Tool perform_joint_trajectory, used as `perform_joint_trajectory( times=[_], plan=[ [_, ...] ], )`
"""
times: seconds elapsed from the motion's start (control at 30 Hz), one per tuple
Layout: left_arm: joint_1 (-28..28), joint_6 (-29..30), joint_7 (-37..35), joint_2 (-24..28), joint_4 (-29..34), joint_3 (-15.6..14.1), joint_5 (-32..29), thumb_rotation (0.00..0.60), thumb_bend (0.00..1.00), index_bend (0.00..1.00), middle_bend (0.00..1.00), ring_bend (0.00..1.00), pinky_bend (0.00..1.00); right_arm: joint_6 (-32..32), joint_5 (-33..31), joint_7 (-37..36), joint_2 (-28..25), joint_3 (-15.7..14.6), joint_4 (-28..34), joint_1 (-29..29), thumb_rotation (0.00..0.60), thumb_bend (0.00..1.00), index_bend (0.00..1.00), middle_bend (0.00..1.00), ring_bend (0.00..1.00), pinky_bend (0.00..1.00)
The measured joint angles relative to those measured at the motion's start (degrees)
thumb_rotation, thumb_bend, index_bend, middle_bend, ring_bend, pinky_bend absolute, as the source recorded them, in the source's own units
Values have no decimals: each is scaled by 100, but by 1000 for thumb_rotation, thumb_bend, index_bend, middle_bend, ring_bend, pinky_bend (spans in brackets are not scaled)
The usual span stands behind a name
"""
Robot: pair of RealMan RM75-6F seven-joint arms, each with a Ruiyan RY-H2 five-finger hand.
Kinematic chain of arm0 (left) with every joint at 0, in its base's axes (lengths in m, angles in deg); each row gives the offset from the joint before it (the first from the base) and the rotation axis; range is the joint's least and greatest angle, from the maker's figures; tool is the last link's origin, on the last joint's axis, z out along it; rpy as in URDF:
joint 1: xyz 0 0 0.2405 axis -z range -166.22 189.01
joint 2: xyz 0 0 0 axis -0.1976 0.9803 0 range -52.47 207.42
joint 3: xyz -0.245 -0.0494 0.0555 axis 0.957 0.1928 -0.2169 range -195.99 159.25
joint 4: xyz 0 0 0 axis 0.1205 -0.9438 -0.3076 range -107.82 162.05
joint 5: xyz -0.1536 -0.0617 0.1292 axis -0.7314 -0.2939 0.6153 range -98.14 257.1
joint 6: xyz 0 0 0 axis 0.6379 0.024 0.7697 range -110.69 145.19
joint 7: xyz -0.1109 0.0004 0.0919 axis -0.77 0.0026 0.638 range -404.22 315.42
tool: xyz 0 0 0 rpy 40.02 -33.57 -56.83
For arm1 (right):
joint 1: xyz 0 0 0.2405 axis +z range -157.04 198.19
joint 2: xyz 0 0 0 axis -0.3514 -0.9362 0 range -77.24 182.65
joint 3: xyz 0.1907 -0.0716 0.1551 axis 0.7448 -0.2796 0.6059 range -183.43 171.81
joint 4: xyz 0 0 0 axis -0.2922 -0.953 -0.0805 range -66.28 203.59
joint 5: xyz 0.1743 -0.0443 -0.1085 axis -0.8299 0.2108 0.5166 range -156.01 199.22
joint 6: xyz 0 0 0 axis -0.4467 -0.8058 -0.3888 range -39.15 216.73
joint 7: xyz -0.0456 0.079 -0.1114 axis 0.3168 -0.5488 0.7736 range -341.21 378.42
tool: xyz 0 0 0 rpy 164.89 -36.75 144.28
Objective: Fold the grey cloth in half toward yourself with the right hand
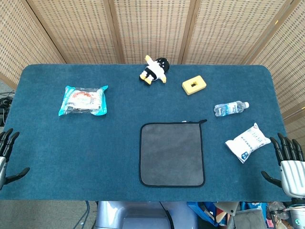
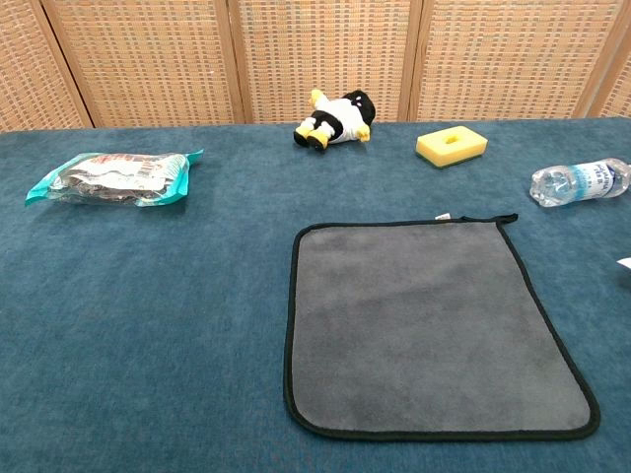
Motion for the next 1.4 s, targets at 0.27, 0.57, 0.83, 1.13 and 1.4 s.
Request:
perform_joint_trajectory(
  times=[0.27,0.57,0.83,1.13,1.4],
  plan=[
    [7,-28,-9,-7,-14,39,-101,600,113,0,0,0,0,184,8,46,40,2,4,102,600,0,0,0,0,0],
    [93,-106,185,-95,5,179,-290,600,112,0,0,0,0,1734,-101,-277,109,390,-7,1250,600,17,143,0,0,0],
    [186,-325,228,-131,-45,318,-664,600,114,0,0,0,0,3831,-1221,-345,550,981,-245,2734,600,198,301,0,0,0],
    [300,-571,103,-112,-156,491,-1044,600,113,0,0,0,0,4779,-2870,513,1924,1335,-1484,4035,600,315,350,0,0,0],
    [347,-675,71,-100,-176,498,-1121,600,113,0,0,0,0,4852,-4082,1412,2869,1384,-2467,4584,600,417,361,0,0,0]
  ],
)
